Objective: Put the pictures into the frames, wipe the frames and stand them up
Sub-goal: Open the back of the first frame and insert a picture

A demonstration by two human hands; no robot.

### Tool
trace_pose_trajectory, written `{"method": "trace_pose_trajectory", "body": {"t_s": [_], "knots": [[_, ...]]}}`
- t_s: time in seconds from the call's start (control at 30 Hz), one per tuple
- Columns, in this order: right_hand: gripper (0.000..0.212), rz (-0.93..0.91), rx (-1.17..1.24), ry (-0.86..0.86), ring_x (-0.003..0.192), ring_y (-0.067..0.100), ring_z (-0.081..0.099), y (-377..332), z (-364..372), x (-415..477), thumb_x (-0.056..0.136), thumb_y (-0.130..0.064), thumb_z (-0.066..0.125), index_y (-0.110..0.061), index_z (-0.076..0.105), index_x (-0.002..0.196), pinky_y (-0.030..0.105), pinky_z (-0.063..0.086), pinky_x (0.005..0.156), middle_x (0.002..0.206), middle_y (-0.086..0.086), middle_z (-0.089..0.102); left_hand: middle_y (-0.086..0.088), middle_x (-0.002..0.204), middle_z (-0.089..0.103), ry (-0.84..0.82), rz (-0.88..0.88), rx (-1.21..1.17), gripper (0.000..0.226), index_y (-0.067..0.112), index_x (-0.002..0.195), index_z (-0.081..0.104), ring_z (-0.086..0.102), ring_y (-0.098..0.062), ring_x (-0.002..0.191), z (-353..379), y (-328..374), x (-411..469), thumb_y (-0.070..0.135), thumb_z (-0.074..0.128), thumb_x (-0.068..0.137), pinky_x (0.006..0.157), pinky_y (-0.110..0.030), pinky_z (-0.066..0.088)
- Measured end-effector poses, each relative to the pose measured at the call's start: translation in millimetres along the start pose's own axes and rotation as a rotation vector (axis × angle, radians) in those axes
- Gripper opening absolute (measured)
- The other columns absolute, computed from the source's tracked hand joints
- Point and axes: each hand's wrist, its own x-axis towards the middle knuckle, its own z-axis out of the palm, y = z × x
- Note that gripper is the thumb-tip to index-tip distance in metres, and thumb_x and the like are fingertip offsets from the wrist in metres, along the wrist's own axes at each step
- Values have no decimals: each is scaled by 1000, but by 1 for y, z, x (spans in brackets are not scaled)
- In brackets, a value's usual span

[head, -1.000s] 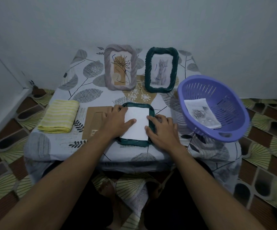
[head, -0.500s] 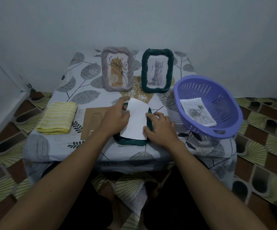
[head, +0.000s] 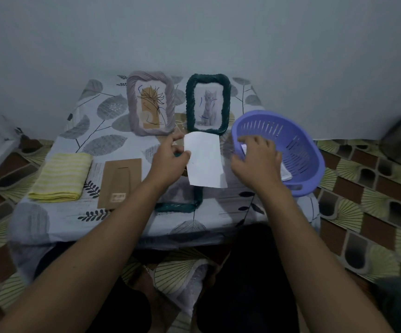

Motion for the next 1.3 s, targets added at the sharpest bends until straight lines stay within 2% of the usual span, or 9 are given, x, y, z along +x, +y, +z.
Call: {"method": "trace_pose_trajectory", "body": {"t_s": [0.2,0.33,0.5,0.57,0.7,0.83,0.97,1.1,1.3], "knots": [[45,128,181,-276,103,26,61,31,-12,10,91,-32,56,-21,59,134,35,49,83,123,4,69,-11,100,64,-58,-100,-10,42,15,132,47,68,-29,93,42,-5,9,3,59,94,67,-45,62],[34,77,202,-316,91,19,59,38,-20,11,92,-22,58,-20,68,124,27,43,77,112,3,72,-13,97,63,-94,-126,64,45,14,134,46,67,-26,74,68,-5,15,2,59,92,51,-31,58],[36,14,189,-347,105,19,67,45,-23,13,91,-25,69,-13,68,125,27,48,87,112,6,73,-4,88,62,-107,-150,133,46,14,132,47,68,-27,85,94,-10,22,1,61,89,71,-46,61],[38,0,176,-325,108,20,67,46,-24,14,91,-25,69,-11,68,126,28,50,92,117,8,72,-4,91,64,-97,-136,172,49,12,134,48,66,-26,92,98,-13,25,3,62,89,79,-40,58],[36,5,266,-227,111,19,66,47,-28,17,93,-22,67,-9,67,127,37,51,100,118,9,72,-3,87,63,-76,-133,163,47,12,132,49,64,-22,83,104,-16,28,-1,61,89,52,-25,52],[36,-5,296,-218,110,17,66,48,-27,17,93,-24,67,-11,67,127,33,51,97,117,7,72,-5,86,62,-94,-159,129,45,11,130,50,68,-30,89,113,-14,31,-2,63,89,70,-46,61],[34,-17,283,-268,109,17,66,45,-21,15,94,-23,66,-12,68,126,27,49,92,117,6,72,-9,93,61,-125,-189,52,44,21,123,48,62,-25,82,119,-12,30,-2,66,89,53,-28,50],[31,-36,276,-304,108,17,66,46,-17,13,94,-23,66,-16,70,124,33,52,94,114,5,73,-23,112,59,-177,-244,-36,40,17,119,48,62,-33,86,119,-16,30,-6,62,89,59,-35,53],[33,-18,297,-290,105,13,65,48,-15,11,94,-26,67,-16,69,125,28,48,89,114,3,73,-12,91,58,-170,-261,3,59,11,142,36,61,-23,66,105,-6,29,-8,59,91,49,-31,54]]}}
